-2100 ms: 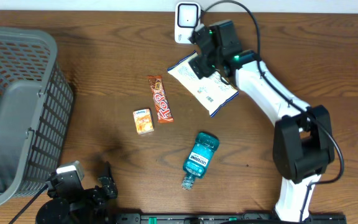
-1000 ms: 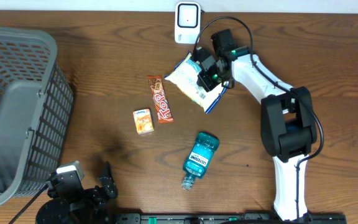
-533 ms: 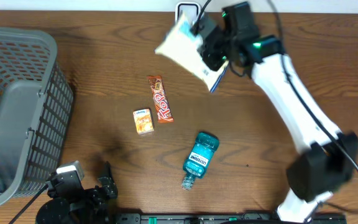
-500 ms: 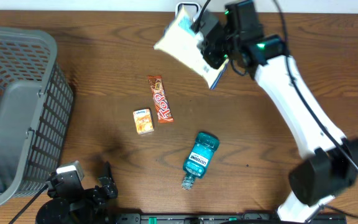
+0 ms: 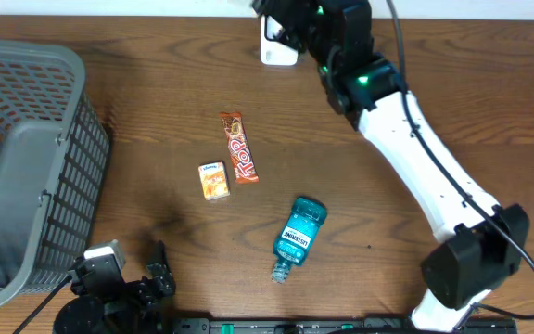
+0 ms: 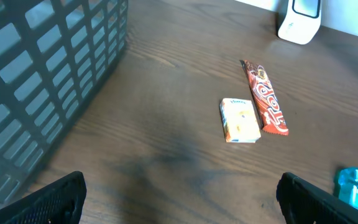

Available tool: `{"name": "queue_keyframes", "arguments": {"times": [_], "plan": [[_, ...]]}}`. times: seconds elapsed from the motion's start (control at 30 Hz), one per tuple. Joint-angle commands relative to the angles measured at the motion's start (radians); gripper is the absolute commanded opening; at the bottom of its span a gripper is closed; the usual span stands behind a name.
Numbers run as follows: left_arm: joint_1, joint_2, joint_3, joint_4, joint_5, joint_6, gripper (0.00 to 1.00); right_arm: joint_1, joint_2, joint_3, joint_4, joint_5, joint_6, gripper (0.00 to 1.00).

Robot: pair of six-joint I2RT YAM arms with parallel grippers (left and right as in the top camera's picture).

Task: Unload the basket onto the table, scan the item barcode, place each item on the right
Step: 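Carry the snack bag off to the right edge and release it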

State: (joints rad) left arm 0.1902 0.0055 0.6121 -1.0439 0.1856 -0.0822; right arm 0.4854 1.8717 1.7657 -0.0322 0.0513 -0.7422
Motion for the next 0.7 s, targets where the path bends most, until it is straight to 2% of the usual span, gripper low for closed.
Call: {"name": "queue_keyframes", "arguments": {"times": [0.0,0.2,0.33,0.5,0.67], "plan": [[0.005,-0.002,-0.002,0.001,0.009,-0.006,0.98,0.007,0.086,0.004,0.107,0.141,-0.221,0.01],[0.005,-0.002,-0.002,0.001,0.009,-0.006,0.98,-0.002,0.283,0.004,0.57,0.169,-0.371,0.01],[0.005,-0.002,-0.002,0.001,0.009,-0.006,0.98,-0.002,0.415,0.012,0.764,0.133,-0.499,0.01],[0.005,-0.002,-0.002,0.001,0.009,-0.006,0.98,-0.002,0.605,0.142,0.816,0.111,-0.576,0.01],[0.005,-0.002,-0.002,0.001,0.009,-0.006,0.98,-0.002,0.768,0.363,0.739,0.112,-0.581,0.01]]}}
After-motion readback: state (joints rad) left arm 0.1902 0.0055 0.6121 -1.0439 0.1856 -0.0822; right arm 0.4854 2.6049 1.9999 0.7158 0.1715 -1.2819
